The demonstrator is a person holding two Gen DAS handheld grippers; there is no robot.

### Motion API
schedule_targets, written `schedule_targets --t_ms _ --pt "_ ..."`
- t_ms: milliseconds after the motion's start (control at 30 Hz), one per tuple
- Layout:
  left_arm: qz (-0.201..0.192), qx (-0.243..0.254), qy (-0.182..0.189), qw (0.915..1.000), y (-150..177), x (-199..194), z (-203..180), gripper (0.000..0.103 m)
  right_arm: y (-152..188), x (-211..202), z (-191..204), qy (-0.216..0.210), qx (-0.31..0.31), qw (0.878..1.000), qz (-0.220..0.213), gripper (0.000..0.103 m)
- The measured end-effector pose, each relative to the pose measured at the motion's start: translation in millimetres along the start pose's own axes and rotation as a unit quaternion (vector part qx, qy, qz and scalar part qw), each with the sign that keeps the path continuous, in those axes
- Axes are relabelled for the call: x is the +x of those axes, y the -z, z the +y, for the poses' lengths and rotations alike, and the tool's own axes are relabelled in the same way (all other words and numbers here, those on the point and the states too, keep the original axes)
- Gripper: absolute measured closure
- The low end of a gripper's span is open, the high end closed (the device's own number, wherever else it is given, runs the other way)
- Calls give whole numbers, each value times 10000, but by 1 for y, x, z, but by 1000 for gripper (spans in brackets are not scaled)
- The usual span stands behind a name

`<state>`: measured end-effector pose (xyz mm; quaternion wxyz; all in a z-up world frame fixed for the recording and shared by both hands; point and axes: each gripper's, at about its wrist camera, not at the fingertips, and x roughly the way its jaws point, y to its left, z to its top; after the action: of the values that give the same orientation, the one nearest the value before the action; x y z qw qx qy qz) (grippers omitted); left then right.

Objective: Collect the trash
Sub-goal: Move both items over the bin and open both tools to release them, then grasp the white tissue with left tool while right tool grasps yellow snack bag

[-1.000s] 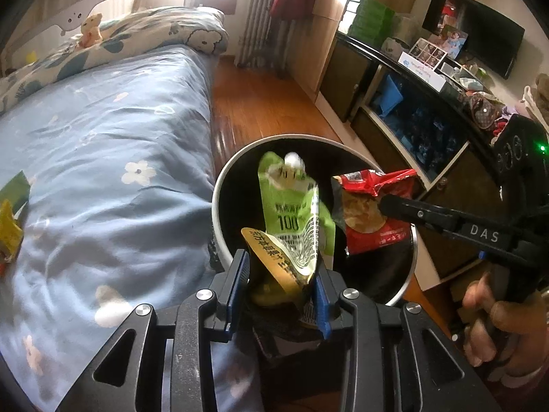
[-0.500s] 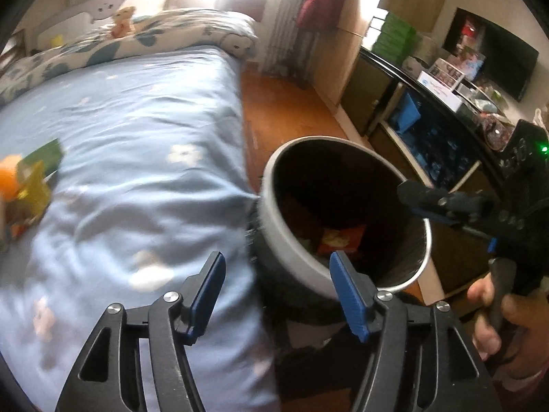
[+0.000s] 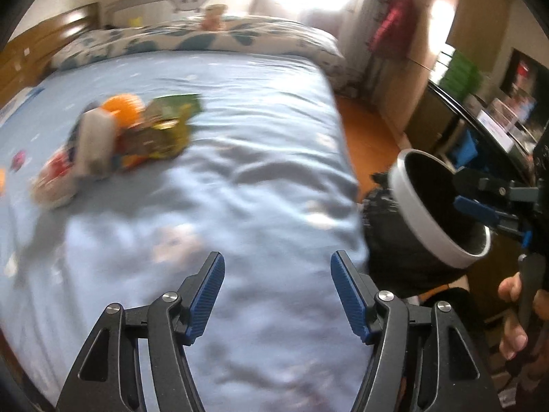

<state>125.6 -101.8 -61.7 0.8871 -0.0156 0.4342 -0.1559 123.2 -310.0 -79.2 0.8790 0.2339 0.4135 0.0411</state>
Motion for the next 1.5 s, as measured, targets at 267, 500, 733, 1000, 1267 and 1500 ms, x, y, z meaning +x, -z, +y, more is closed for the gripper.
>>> schedule_targets --t_ms 267,500,733,1000,1267,1500 --pt "-227 -493 -619 9966 22 -35 40 37 8 39 50 -301 -328 9987 236 8" --pt "-303 -923 -868 9915 29 -48 75 34 17 76 92 -541 -690 9951 446 8" --pt "-344 -1267 -1110 9851 29 -48 108 28 22 105 121 -630 -952 9922 506 8" --pt "-325 -1504 -1288 9797 12 -22 147 28 13 136 134 -549 -1022 9918 535 8" --pt "-485 -1723 -1392 9739 -17 -2 178 28 -9 167 145 -457 -1123 9917 429 10" --pt "-479 -1879 -1384 9712 -42 24 204 28 -32 201 148 -341 -970 9937 453 27"
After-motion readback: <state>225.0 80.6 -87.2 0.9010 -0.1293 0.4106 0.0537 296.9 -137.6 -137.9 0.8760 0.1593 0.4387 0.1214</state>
